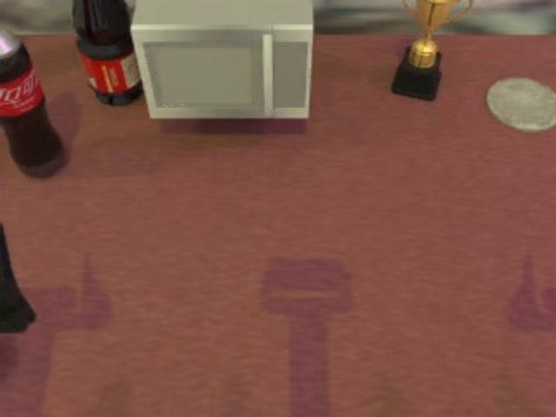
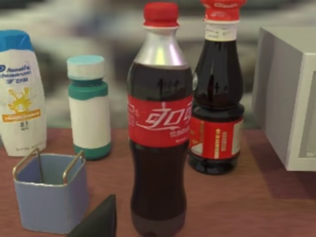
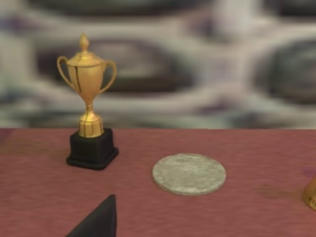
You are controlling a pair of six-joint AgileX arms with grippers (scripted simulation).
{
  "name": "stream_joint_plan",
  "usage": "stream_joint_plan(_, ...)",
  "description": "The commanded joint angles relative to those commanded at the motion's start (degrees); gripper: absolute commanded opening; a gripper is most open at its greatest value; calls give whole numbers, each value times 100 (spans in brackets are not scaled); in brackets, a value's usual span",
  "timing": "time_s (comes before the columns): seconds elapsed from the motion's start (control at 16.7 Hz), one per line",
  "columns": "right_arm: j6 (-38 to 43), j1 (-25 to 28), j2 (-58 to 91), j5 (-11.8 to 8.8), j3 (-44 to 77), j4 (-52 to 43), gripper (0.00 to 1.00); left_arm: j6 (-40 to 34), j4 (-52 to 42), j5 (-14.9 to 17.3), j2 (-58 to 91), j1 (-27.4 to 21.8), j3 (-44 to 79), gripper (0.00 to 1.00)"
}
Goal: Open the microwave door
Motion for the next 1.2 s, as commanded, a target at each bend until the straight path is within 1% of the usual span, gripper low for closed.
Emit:
stream_joint_plan(0.24,0,0,0,0,0,0,100,-44,-85,-43,175,-71,166,100)
stream_joint_plan(0.48,0,0,0,0,0,0,100,-329,-537,-296,1257,-461,1181,100)
stream_joint_plan(0.72,0,0,0,0,0,0,100,-837,-1172,-680,3240,-1067,2939,100)
stream_joint_plan(1.2,0,0,0,0,0,0,100,-2083,-2464,-1500,8225,-2449,7138,100)
